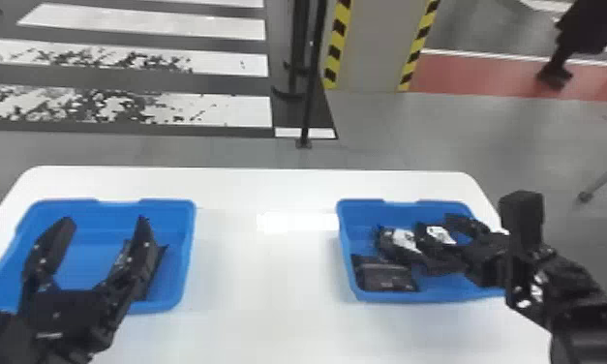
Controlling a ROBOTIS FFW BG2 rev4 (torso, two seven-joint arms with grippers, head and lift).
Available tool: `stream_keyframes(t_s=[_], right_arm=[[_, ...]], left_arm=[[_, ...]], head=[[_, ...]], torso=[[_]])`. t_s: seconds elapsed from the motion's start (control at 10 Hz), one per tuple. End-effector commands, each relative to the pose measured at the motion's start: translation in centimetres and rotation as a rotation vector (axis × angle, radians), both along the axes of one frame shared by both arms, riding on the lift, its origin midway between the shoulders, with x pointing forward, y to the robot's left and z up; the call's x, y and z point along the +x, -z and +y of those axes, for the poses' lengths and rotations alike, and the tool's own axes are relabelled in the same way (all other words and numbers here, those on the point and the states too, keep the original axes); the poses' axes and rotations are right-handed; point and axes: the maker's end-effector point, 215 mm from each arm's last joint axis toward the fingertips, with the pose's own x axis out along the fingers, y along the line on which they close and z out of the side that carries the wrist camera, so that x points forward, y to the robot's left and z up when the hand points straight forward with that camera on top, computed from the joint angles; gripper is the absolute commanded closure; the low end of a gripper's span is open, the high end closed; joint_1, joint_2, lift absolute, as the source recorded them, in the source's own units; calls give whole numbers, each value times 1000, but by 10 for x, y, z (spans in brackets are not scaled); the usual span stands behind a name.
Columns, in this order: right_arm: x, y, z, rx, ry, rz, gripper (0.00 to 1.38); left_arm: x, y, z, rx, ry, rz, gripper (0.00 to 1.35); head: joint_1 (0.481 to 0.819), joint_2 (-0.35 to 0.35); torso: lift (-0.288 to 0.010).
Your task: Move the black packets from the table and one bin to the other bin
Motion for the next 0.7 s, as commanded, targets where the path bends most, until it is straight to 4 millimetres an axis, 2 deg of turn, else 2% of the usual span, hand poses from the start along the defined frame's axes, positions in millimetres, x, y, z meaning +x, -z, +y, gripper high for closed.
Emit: stream_keyframes(t_s=[0.0,0.2,0.3,0.4,0.6], right_arm=[[-5,-28,10,35,-23,-124,38],[-36,-61,34,194,-5,-306,131],[-52,-75,38,219,22,-354,134],[-60,-83,46,221,19,-373,136],[-64,-95,48,248,20,-416,136]], left_arm=[[-1,-2,0,-1,-1,-6,274],[-2,-7,4,0,-10,-26,274],[-2,-9,7,1,-14,-33,274],[-2,-12,7,1,-15,-43,274],[-3,-11,8,-15,-16,-40,274]], head=[[695,-150],[695,-138],[695,-121],[695,-112],[695,-98]], torso=[[-110],[-110],[-110],[-110],[-110]])
